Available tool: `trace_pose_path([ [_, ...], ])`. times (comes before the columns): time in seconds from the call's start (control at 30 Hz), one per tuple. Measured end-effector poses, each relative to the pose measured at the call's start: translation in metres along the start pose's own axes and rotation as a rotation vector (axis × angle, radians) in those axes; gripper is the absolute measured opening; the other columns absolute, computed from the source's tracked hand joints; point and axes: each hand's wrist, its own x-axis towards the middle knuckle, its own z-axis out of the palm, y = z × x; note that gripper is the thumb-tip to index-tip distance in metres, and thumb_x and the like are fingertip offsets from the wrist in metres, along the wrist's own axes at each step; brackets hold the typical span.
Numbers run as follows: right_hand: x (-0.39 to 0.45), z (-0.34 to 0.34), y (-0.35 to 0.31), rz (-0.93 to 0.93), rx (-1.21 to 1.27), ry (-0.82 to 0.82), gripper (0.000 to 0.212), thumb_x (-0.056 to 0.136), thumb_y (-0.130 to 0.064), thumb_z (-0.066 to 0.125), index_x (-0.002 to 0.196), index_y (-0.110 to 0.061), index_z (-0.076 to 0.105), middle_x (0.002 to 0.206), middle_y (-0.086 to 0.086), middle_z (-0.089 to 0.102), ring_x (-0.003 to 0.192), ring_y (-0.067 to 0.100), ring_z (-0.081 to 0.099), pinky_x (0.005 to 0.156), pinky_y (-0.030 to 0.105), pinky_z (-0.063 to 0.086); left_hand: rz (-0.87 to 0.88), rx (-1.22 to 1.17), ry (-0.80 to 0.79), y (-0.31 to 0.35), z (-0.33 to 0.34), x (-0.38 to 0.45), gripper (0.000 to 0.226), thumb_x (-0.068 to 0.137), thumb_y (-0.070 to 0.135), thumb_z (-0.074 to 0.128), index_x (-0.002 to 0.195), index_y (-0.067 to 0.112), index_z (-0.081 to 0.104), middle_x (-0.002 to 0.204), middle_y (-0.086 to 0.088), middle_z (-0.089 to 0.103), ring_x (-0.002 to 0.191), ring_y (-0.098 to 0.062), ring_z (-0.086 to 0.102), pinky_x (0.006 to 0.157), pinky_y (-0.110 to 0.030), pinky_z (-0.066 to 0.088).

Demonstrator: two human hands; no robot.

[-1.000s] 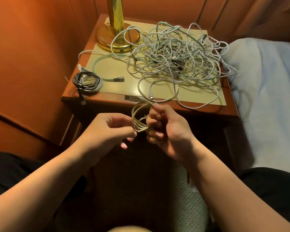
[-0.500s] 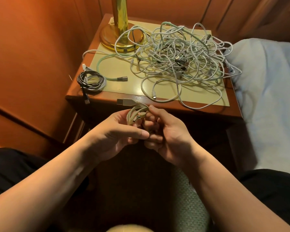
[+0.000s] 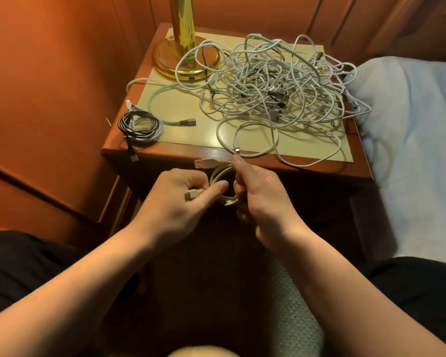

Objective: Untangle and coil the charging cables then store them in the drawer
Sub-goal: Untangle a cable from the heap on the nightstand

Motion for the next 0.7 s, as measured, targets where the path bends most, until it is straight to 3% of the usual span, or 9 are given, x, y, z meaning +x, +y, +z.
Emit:
trace_pose_path([
  [0.2, 0.006, -0.003, -0.005, 0.033, 0.067, 0.054, 0.043, 0.107, -0.039, 0.054, 0.068, -0.022, 0.053, 0.052, -0.006, 0.033, 0.046, 0.01, 0.024, 0.043, 0.021, 0.02, 0.164, -0.109, -0.152, 0.019, -0.004, -0.008, 0.042, 0.104, 0.02, 0.06, 0.063, 0.012, 0.054, 0.055, 0.006, 0.041, 0.051, -0.007, 0.036, 0.051, -0.022, 0.027],
  [0.4, 0.014, 0.002, 0.0, 0.067, 0.057, 0.027, 0.027, 0.105, -0.04, 0.057, 0.095, -0.015, 0.06, 0.057, -0.003, 0.033, 0.051, 0.015, 0.023, 0.044, 0.023, 0.019, 0.353, 0.092, -0.076, 0.023, -0.011, -0.014, 0.041, 0.101, 0.021, 0.06, 0.063, 0.015, 0.048, 0.059, 0.008, 0.041, 0.052, -0.016, 0.04, 0.05, -0.027, 0.031],
  [0.47, 0.015, 0.006, 0.0, 0.073, 0.063, 0.016, 0.026, 0.106, -0.039, 0.057, 0.092, -0.017, 0.058, 0.056, -0.003, 0.032, 0.05, 0.015, 0.023, 0.044, 0.023, 0.018, 0.379, 0.134, -0.057, 0.022, -0.014, -0.015, 0.04, 0.101, 0.021, 0.06, 0.063, 0.016, 0.049, 0.06, 0.008, 0.042, 0.053, -0.015, 0.042, 0.05, -0.027, 0.032],
  [0.6, 0.018, 0.011, 0.002, 0.084, 0.065, 0.015, 0.024, 0.106, -0.038, 0.057, 0.107, -0.014, 0.058, 0.059, -0.001, 0.033, 0.05, 0.015, 0.025, 0.046, 0.025, 0.018, 0.381, 0.15, -0.038, 0.021, -0.018, -0.017, 0.04, 0.101, 0.021, 0.06, 0.062, 0.015, 0.05, 0.06, 0.008, 0.043, 0.053, -0.013, 0.043, 0.051, -0.023, 0.031],
  [0.7, 0.021, 0.013, -0.001, 0.071, 0.087, -0.003, 0.028, 0.106, -0.039, 0.056, 0.096, -0.013, 0.061, 0.059, -0.001, 0.034, 0.049, 0.014, 0.023, 0.044, 0.023, 0.017, 0.374, 0.149, -0.032, 0.021, -0.023, -0.016, 0.04, 0.1, 0.019, 0.061, 0.062, 0.015, 0.049, 0.06, 0.006, 0.043, 0.053, -0.012, 0.041, 0.052, -0.022, 0.03],
])
